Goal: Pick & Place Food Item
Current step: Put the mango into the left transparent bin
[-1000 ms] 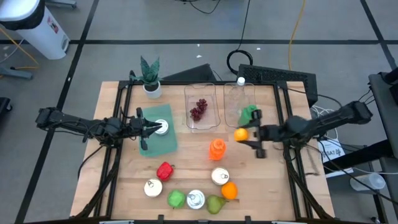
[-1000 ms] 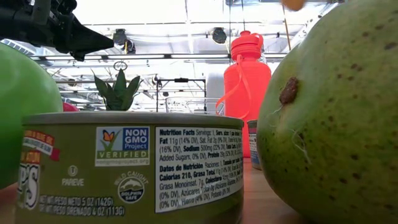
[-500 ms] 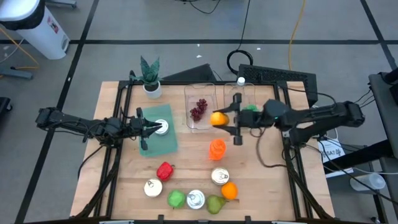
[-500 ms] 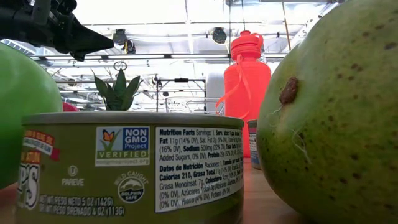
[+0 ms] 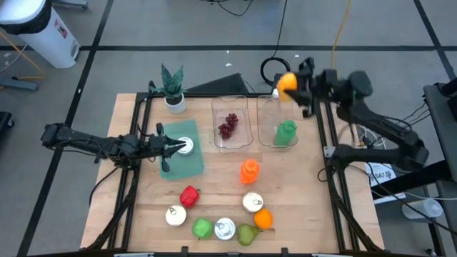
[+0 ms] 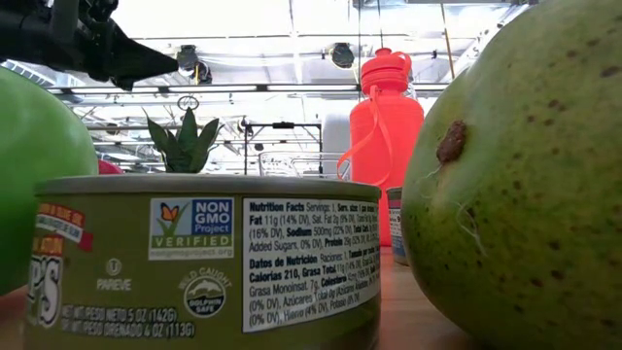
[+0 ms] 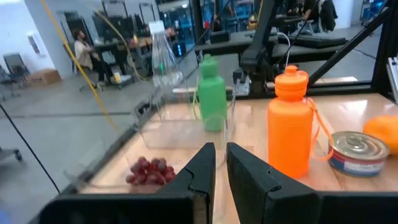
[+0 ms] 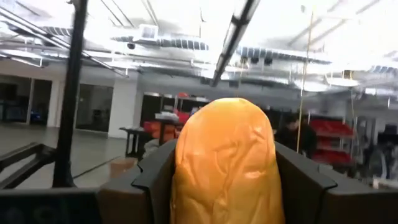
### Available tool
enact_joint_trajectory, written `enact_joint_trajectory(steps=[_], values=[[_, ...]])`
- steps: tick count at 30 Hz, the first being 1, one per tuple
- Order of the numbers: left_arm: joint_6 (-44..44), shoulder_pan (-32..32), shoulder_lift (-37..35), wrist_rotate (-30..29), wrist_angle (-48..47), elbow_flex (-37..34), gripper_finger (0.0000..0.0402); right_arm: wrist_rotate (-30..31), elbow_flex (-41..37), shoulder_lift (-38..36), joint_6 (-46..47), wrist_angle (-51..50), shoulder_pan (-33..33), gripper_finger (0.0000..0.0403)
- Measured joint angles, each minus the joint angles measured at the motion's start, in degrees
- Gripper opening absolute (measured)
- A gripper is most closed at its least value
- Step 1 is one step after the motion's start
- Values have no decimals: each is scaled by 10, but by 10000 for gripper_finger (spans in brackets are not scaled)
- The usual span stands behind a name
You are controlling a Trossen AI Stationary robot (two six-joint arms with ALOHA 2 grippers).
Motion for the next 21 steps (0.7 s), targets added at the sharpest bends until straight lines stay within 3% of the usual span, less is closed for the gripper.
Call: enact_joint_trajectory(steps=[8,13,21], values=[[22,0,0,-4,39,0,51,-155,162,202,87,12,-114,201],[31,0,0,-4,37,0,51,-197,302,329,148,12,-153,201],[74,0,0,-5,57,0,51,-234,497,501,186,-7,-164,201]])
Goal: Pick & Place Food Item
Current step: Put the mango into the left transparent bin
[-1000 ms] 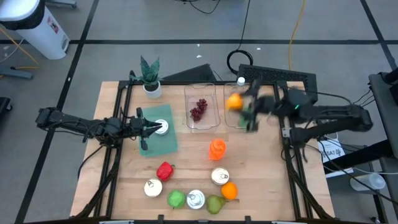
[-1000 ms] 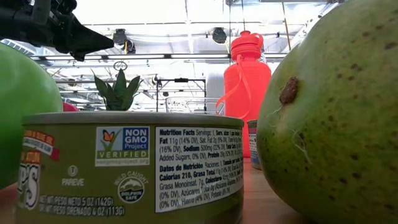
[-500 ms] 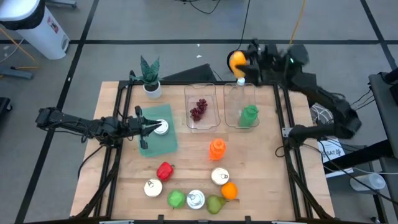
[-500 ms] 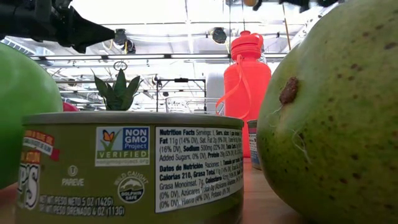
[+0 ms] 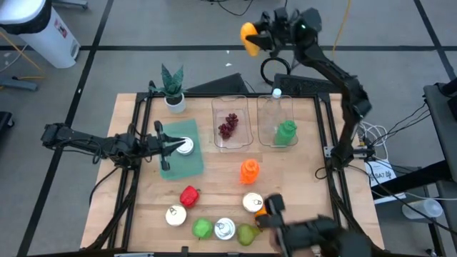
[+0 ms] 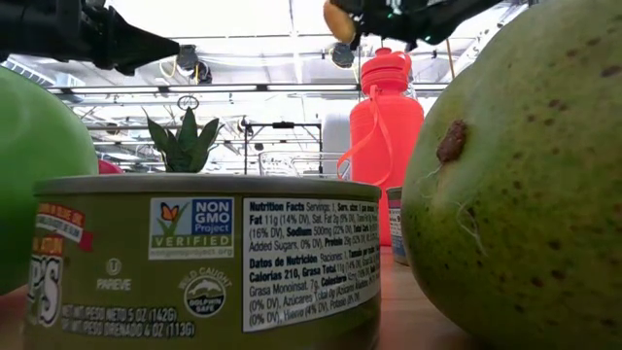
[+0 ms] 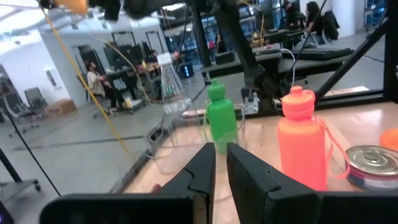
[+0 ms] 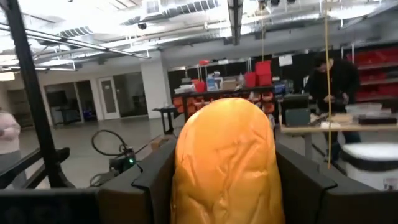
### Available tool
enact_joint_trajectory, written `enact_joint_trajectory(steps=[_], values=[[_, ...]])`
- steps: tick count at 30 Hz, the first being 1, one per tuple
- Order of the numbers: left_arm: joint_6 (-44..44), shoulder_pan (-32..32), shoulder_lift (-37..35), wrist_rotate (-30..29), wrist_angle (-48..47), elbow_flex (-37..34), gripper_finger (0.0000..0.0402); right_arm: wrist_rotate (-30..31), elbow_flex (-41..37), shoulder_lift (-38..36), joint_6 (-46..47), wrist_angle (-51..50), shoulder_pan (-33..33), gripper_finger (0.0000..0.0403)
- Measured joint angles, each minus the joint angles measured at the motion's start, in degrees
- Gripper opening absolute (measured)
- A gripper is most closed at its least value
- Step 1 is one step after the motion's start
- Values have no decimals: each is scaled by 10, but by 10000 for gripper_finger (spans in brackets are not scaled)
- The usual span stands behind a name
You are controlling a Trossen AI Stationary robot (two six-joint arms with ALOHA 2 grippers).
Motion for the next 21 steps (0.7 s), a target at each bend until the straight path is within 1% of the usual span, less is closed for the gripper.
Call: enact_joint_trajectory(steps=[4,9,13,17,21], values=[[19,0,0,0,9,0,51,-19,79,73,19,-15,-8,201],[34,0,0,0,6,0,51,-70,120,136,26,-21,-9,201],[37,0,0,0,5,0,51,-97,123,158,25,-23,-4,201],[49,0,0,0,5,0,51,-107,123,169,-10,-53,6,201],[51,0,0,0,5,0,51,-110,123,165,-33,-53,12,201]])
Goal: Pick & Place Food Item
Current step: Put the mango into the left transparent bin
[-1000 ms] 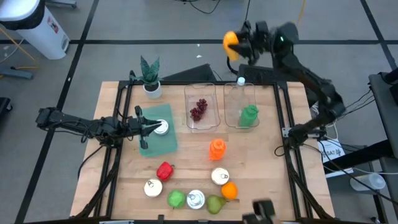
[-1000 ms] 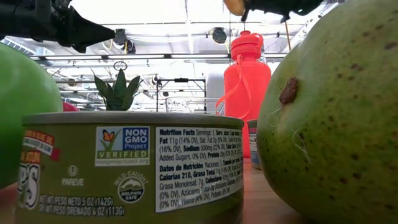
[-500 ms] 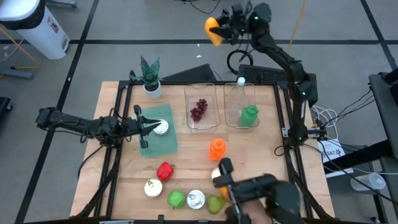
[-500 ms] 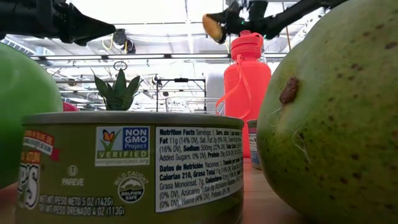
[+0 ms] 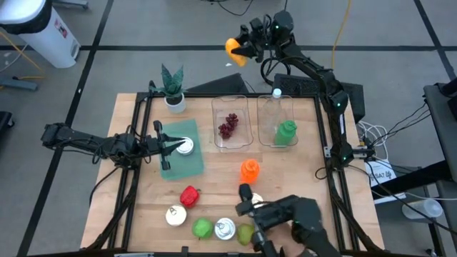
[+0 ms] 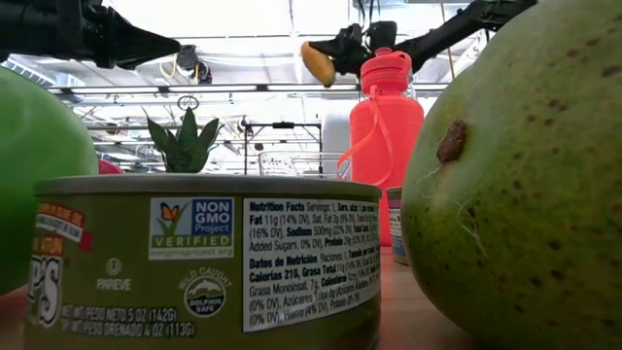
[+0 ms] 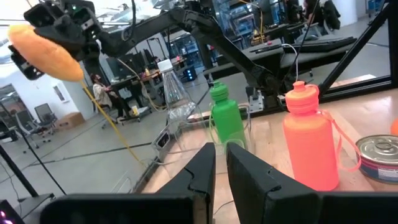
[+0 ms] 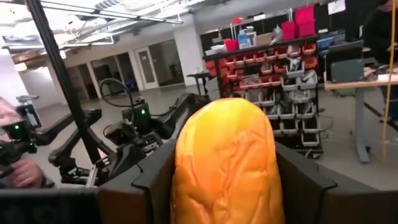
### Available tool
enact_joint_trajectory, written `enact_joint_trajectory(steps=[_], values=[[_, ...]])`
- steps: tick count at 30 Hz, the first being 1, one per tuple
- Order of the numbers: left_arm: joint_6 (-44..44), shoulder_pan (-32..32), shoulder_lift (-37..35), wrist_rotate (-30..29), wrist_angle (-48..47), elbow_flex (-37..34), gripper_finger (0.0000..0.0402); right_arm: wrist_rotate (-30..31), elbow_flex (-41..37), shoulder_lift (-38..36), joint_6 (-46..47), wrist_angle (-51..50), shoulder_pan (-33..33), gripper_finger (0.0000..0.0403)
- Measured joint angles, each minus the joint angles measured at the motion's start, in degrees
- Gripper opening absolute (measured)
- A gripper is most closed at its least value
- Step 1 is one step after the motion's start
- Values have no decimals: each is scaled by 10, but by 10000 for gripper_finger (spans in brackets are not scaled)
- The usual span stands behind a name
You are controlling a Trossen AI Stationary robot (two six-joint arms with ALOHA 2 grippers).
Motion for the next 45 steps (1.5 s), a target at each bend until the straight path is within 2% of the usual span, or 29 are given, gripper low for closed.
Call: enact_joint_trajectory(steps=[4,8,12,16,25,32,38,45], values=[[-4,0,0,0,-1,0,51,-9,0,-32,25,-2,-29,201],[-16,0,0,0,-9,0,51,-62,-8,-96,61,-9,-53,201],[-26,0,0,0,-14,0,51,-77,-68,-202,40,-9,-52,201],[-37,0,0,0,-14,0,51,-70,-163,-330,0,-9,-61,201],[-41,0,0,0,-6,0,51,56,-481,-602,-151,-56,-91,201],[-45,0,0,0,-4,0,51,148,-669,-753,-205,-43,-24,201],[-51,0,0,-11,-10,0,51,184,-750,-817,-204,-13,38,201],[-59,0,0,-25,-10,0,51,216,-779,-817,-228,-15,120,201]])
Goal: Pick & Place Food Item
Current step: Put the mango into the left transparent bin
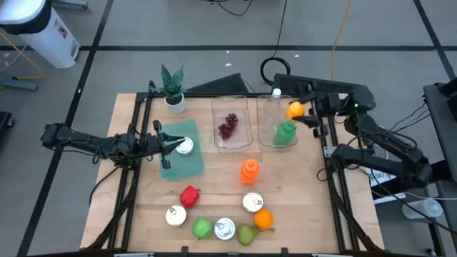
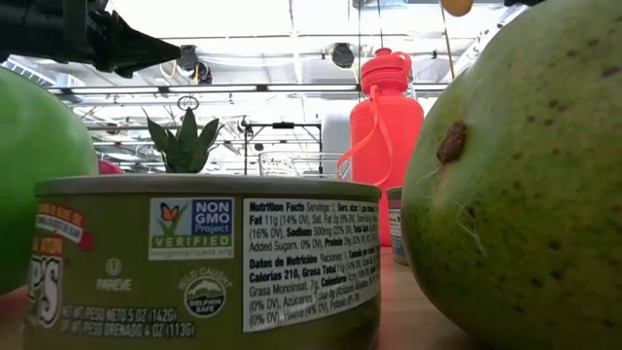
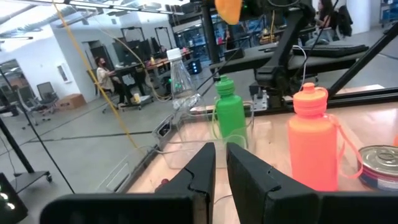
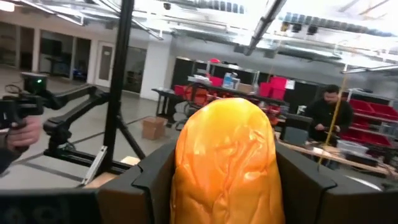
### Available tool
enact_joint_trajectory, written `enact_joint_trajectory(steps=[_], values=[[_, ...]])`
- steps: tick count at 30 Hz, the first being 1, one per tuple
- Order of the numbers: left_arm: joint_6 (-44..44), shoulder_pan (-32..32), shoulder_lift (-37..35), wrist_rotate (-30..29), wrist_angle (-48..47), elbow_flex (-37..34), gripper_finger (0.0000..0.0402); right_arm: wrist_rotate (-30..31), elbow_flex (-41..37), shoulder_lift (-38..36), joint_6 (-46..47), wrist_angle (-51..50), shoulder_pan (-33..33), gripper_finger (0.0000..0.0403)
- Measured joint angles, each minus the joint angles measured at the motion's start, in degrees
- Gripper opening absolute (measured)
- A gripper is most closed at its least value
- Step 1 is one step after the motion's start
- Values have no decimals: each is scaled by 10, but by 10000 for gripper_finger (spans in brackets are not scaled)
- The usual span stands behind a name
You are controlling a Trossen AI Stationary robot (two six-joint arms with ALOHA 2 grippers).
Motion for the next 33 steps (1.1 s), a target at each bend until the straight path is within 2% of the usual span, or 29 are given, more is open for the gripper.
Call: enact_joint_trajectory(steps=[5,8,11,16,20,26,29,33], values=[[-7,0,0,-4,1,0,51,89,-28,8,-53,-6,100,201],[-21,0,0,-5,1,0,51,173,-45,10,-110,-6,162,201],[-50,1,0,-5,-3,0,51,246,-52,11,-150,-14,185,201],[-81,26,44,21,-6,8,51,249,-46,10,-154,-31,182,201],[-80,53,117,54,-3,38,51,250,-46,15,-154,-32,182,201],[-95,109,201,17,-3,78,51,256,-46,57,-152,-32,215,201],[-106,137,207,25,-1,83,51,298,-45,87,-167,-16,260,201],[-109,161,190,63,0,83,51,390,-45,129,-206,15,331,201]])
